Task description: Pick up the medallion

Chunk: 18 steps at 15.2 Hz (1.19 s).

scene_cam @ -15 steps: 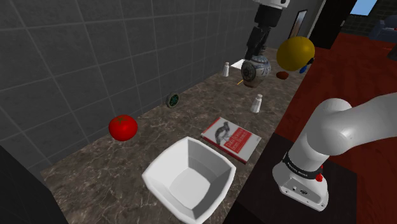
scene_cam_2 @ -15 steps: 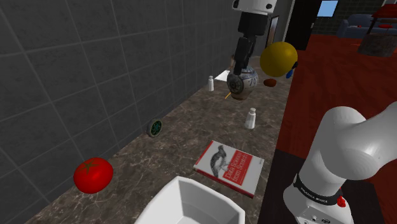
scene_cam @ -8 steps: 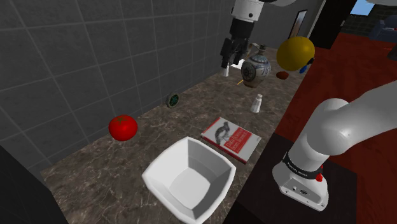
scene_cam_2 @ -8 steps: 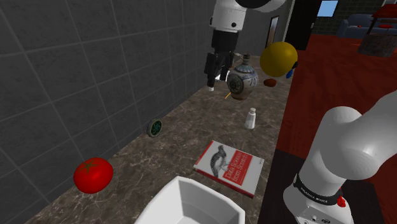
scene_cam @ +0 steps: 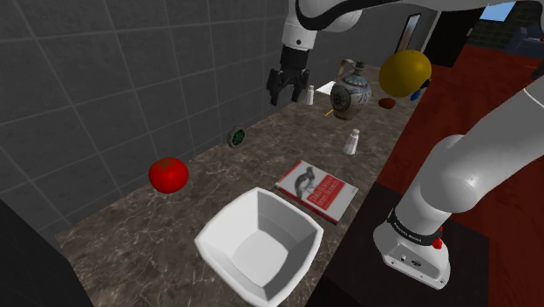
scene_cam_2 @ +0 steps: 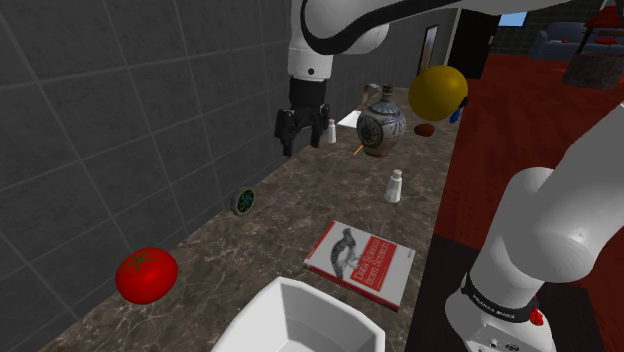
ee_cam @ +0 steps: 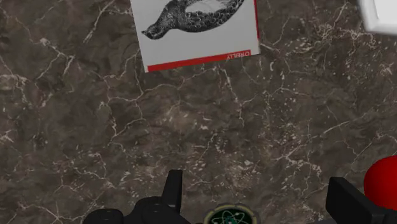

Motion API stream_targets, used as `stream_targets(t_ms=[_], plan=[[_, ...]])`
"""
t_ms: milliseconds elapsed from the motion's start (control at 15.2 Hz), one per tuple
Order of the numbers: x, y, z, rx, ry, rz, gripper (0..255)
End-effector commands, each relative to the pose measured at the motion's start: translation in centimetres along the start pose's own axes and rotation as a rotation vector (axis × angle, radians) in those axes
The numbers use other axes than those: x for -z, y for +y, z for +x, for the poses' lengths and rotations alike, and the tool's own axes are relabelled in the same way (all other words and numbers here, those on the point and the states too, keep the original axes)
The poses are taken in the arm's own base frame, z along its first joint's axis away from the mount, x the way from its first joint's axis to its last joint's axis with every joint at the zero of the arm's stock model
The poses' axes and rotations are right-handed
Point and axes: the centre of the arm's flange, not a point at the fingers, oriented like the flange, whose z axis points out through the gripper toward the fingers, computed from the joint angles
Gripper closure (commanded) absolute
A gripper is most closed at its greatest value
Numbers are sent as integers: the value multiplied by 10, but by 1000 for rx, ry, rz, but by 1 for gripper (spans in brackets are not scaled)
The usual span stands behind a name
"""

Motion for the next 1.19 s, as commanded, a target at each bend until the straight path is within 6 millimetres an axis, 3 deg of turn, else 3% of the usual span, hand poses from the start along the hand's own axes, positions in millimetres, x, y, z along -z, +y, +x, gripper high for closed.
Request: stream_targets(t_ms=[0, 1122], plan=[[-18, -6, 21, -38, -6, 5, 0], [-163, -38, 194, -349, -62, 46, 0]])
